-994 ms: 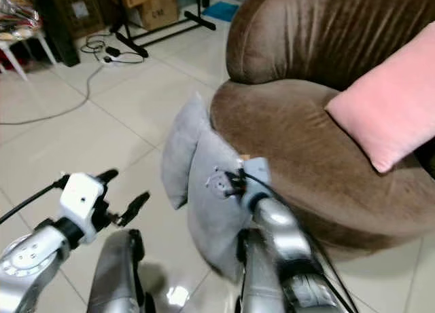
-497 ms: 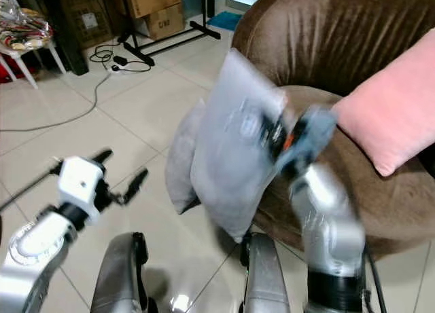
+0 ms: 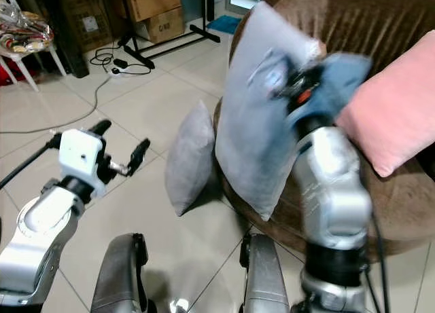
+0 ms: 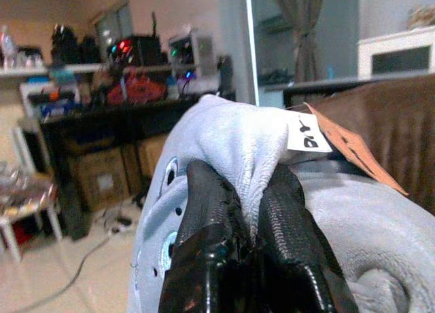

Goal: Move the pillow to the sofa from floor

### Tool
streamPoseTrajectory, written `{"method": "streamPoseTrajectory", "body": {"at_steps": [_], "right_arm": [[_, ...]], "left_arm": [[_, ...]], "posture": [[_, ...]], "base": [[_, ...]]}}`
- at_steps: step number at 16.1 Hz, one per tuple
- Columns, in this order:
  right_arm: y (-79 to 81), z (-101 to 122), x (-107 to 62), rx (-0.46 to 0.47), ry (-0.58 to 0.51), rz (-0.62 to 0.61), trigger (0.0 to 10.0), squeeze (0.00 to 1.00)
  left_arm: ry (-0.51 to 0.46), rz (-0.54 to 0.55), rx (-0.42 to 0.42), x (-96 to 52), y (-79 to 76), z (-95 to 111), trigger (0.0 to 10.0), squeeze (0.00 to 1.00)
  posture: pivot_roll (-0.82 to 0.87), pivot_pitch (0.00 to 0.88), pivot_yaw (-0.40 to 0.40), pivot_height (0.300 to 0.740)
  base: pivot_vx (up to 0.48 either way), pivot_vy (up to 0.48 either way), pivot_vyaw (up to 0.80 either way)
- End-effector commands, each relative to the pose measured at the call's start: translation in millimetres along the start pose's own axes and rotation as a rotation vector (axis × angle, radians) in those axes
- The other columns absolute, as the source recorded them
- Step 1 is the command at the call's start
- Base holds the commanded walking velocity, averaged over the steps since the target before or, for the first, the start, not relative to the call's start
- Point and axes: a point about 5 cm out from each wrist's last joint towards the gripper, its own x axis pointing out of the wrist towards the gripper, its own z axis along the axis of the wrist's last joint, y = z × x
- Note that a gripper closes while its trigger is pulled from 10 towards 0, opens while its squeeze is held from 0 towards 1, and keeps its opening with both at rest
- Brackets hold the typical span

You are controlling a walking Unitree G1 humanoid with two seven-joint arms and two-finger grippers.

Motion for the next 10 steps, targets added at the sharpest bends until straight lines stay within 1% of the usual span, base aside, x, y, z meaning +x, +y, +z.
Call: {"method": "streamPoseTrajectory", "body": {"at_steps": [1,3,4,5,6,7,8,9,10], "right_arm": [[4.0,-3,0.1,-0.002,0.014,-0.015,10.0,0.00],[3.4,-12,0.9,0.017,0.056,-0.049,10.0,0.00],[2.9,-17,1.3,0.008,0.085,-0.071,10.0,0.00],[2.9,-17,1.3,0.008,0.085,-0.071,10.0,0.00],[1.3,-20,1.2,-0.037,0.104,-0.093,10.0,0.00],[0.6,-20,1.2,-0.050,0.108,-0.098,10.0,0.00],[0.4,-21,1.3,-0.054,0.107,-0.099,10.0,0.00],[0.6,-21,1.3,-0.052,0.105,-0.099,10.0,0.00],[1.1,-20,1.4,-0.031,0.097,-0.108,10.0,0.00]], "left_arm": [[0.007,0.007,0.008,0.6,-0.8,-2,10.0,0.45],[0.007,0.016,0.008,1.6,-0.3,-1,10.0,0.45],[-0.001,0.034,0.006,2.6,1.9,1,10.0,0.45],[-0.001,0.034,0.006,2.6,1.9,1,10.0,0.45],[0.001,0.046,0.005,1.7,3.4,0,10.0,0.45],[0.003,0.048,0.006,1.8,3.6,0,10.0,0.46],[0.003,0.050,0.009,3.1,3.7,0,10.0,0.46],[0.003,0.050,0.010,3.4,3.7,0,10.0,0.46],[0.003,0.047,0.012,4.0,3.0,0,10.0,0.45]], "posture": [[-0.07,0.000,0.004,0.525],[-0.07,0.000,-0.003,0.540],[-0.06,0.000,-0.009,0.555],[-0.06,0.000,-0.009,0.555],[-0.06,0.000,-0.014,0.570],[-0.06,0.000,-0.014,0.575],[-0.06,0.000,-0.012,0.590],[-0.06,0.000,-0.012,0.595],[-0.06,0.000,-0.008,0.605]], "base": [[0.000,0.000,0.00],[0.000,0.000,0.00],[0.000,0.000,0.00],[0.000,0.000,0.00],[0.000,0.000,0.00],[0.000,0.000,0.00],[0.000,0.000,0.00],[0.000,0.000,0.00],[0.000,0.000,0.00]]}}
